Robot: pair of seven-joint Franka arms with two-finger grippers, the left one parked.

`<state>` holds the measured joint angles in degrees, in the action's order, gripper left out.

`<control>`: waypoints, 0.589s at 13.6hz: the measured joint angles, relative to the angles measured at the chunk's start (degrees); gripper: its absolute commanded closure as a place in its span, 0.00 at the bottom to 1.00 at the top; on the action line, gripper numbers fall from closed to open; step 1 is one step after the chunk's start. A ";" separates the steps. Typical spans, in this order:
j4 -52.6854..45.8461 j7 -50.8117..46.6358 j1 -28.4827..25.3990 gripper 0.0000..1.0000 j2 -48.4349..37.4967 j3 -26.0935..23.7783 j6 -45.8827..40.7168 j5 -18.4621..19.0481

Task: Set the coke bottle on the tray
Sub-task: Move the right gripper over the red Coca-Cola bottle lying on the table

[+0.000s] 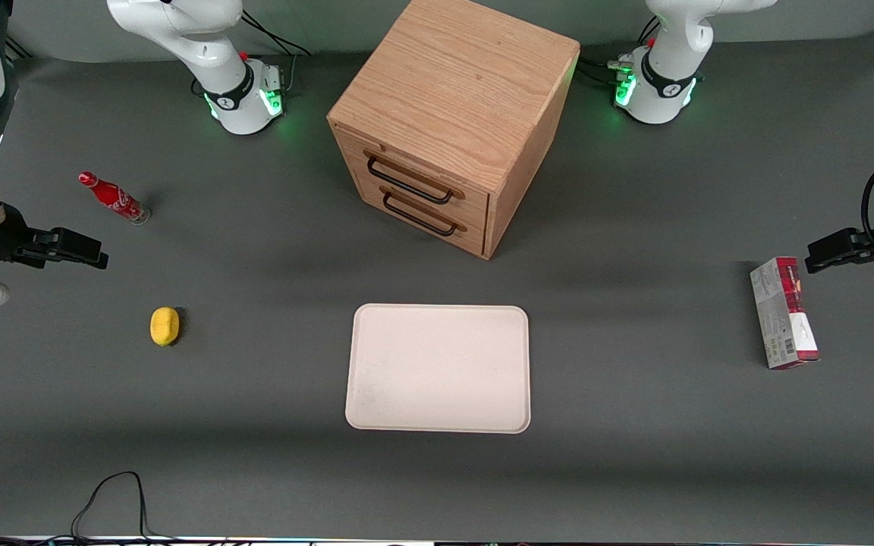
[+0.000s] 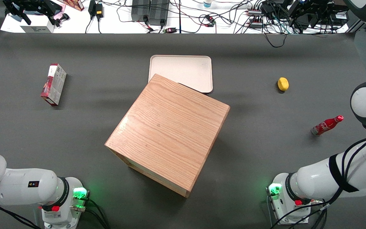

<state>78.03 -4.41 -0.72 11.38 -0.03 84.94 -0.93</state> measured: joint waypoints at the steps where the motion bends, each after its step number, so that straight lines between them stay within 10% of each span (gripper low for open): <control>1: -0.18 -0.02 0.01 0.00 -0.13 0.00 -0.49 0.00; 8: 5.14 9.38 0.47 0.00 -4.50 7.06 -8.27 1.71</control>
<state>83.17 4.97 -0.25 6.88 7.03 76.67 0.78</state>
